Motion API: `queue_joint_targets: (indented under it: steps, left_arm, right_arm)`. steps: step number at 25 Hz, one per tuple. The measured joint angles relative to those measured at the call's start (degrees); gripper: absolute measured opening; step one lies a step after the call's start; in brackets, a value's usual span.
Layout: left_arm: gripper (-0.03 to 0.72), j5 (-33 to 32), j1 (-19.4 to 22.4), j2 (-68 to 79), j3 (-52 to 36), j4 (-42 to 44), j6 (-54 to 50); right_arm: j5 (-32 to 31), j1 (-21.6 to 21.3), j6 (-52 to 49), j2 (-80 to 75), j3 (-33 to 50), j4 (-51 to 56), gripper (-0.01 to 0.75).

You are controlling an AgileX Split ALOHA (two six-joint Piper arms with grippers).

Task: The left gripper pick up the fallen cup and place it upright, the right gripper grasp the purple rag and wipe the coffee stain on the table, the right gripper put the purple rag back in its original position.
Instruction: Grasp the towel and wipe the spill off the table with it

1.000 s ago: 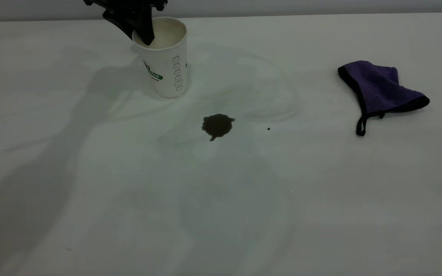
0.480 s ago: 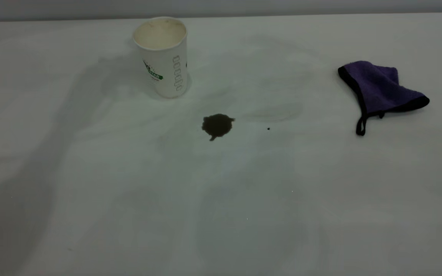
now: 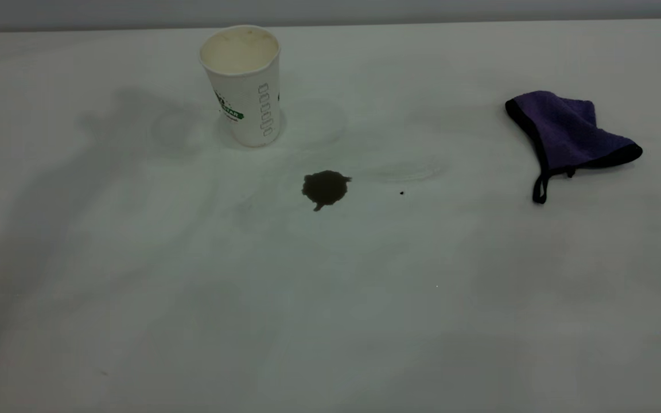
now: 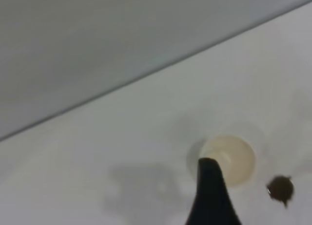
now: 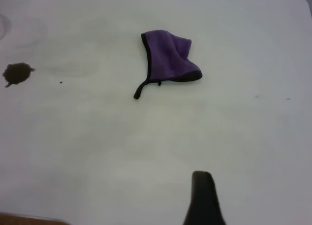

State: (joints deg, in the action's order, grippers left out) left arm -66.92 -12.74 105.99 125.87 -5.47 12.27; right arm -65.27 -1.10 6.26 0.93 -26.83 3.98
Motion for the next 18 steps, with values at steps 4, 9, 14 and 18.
queue_joint_targets:
  steps: [4,9,14,18]
  left_arm:
    - [0.504,0.00,0.00,-11.33,-15.36,0.45,-1.14]
    - [0.456,0.00,0.00,-24.80,-34.50,2.87,-1.14]
    - [0.426,0.00,-0.04,-35.76,-46.16,4.11,-1.61]
    - [0.414,0.00,-0.04,-43.51,-57.15,4.11,-5.77]
  right_arm:
    - [0.00,0.00,0.00,0.00,0.00,0.00,0.588]
    - [0.00,0.00,0.00,0.00,0.00,0.00,0.588]
    - [0.00,0.00,0.00,0.00,0.00,0.00,0.588]
    - [0.00,0.00,0.00,0.00,0.00,0.00,0.588]
